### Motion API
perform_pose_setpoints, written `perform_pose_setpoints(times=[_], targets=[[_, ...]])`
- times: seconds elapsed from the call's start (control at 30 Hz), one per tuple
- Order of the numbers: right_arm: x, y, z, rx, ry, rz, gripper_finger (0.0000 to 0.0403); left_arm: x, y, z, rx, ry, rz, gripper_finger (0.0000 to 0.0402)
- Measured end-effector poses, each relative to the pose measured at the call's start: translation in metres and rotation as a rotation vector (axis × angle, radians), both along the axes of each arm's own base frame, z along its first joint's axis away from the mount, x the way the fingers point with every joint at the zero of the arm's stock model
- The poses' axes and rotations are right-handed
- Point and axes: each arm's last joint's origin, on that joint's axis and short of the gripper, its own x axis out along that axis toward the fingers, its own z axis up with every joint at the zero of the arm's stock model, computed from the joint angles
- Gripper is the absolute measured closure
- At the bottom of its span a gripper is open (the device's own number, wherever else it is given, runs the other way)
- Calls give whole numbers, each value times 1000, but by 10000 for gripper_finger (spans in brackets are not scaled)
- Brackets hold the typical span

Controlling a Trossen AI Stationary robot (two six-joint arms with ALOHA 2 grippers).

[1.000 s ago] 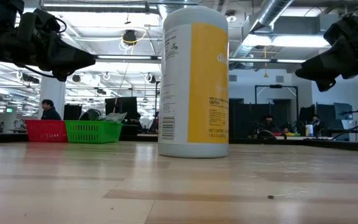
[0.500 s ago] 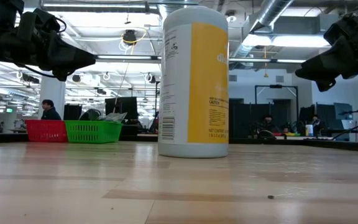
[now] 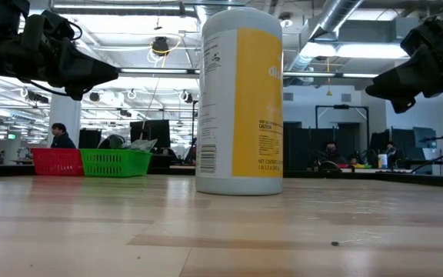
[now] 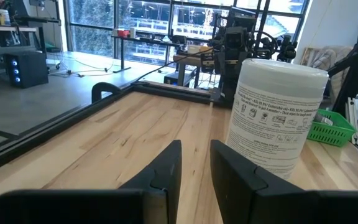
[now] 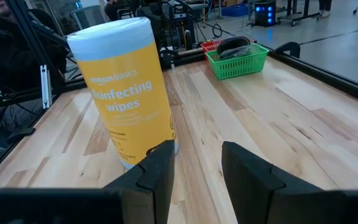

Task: Pick & Place Travel size toiletries
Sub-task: Return to Home Position

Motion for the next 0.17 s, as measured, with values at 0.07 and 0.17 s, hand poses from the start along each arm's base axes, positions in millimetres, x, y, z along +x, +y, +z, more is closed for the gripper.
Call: perform_pose_setpoints(times=[0.07, 0.17], targets=[[0, 0, 0, 0, 0, 0, 278, 0, 0, 0, 0, 0, 0, 325], [0, 0, 0, 0, 0, 0, 278, 0, 0, 0, 0, 0, 0, 325]])
